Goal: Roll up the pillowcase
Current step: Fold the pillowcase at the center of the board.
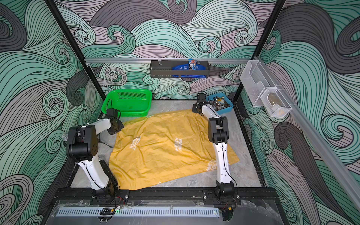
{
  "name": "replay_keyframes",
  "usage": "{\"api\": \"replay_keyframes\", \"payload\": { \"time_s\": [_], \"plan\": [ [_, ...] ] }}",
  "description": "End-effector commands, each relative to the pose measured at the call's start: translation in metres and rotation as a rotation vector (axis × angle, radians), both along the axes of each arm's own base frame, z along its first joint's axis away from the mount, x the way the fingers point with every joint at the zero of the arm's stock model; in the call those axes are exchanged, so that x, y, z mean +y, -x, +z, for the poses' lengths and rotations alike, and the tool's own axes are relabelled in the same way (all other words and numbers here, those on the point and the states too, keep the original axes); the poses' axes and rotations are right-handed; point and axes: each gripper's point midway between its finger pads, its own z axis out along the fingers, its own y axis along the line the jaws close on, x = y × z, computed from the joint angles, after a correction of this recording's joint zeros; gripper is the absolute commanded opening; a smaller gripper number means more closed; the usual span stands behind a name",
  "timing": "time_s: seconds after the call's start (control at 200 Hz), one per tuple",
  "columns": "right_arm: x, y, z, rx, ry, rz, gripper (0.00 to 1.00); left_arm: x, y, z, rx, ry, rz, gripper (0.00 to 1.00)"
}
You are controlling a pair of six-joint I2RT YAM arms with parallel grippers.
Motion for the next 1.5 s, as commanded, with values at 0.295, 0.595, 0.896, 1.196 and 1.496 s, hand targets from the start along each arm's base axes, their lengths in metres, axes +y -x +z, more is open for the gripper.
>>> {"api": "replay_keyframes", "payload": {
  "time_s": [0.295,0.595,0.896,1.196,1.496],
  "plan": [
    [0.008,0.022,0.136,-0.198,-0.038,0.065,0.0,0.005,0.01,0.112,-0.242,-0.16,0.012,0.0],
    [-0.047,0.047,0.195,-0.334,-0.063,-0.012,0.0,0.019,0.017,0.2,-0.51,-0.331,0.005,0.0],
    [-0.088,0.03,0.258,-0.493,-0.048,-0.048,0.0,-0.001,-0.027,0.242,-0.666,-0.335,-0.128,0.0],
    [-0.088,0.038,0.278,-0.541,-0.095,-0.022,0.0,-0.006,-0.054,0.268,-0.704,-0.419,-0.223,0.0],
    [-0.109,0.11,0.239,-0.439,-0.05,-0.103,0.02,-0.013,-0.02,0.221,-0.577,-0.453,-0.305,0.0]
  ]
}}
